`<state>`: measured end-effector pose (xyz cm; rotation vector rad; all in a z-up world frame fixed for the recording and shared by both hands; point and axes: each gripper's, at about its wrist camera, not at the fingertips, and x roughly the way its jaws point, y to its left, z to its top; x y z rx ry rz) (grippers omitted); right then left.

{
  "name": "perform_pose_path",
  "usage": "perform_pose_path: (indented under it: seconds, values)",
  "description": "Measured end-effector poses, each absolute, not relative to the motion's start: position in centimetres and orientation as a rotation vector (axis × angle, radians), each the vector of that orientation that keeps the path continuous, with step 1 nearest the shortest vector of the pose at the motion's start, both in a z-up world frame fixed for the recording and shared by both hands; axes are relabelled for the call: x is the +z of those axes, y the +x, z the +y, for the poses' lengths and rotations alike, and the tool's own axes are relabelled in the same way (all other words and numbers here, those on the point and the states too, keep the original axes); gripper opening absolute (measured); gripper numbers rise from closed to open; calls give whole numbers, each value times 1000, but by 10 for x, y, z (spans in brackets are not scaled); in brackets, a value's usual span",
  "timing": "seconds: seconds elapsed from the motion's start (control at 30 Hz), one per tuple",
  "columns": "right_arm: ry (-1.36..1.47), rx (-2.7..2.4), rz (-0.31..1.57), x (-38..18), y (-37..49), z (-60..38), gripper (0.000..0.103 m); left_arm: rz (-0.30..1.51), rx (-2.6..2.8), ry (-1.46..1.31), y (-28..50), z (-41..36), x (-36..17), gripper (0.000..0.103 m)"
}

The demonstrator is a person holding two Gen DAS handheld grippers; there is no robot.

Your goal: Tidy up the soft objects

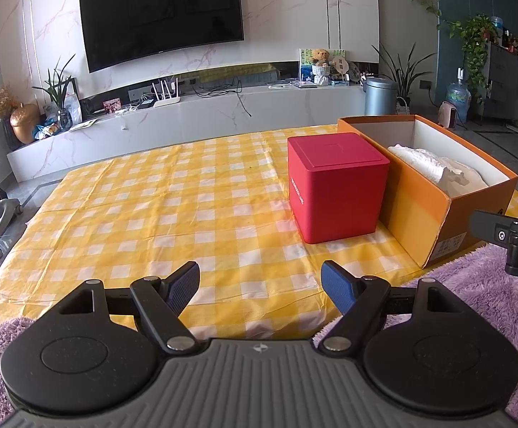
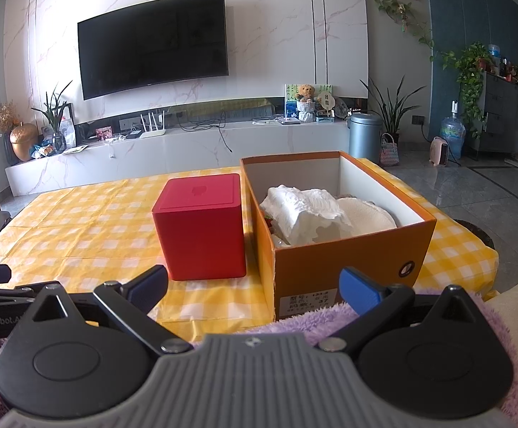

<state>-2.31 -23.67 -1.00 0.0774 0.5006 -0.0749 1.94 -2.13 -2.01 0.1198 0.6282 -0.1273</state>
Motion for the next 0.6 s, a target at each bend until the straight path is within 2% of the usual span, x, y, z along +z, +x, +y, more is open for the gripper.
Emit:
perform_pose_path:
  seconds: [0.6]
  values:
    - [74, -73, 504, -12, -23, -238, 100, 628, -124, 123, 15, -14, -17, 91]
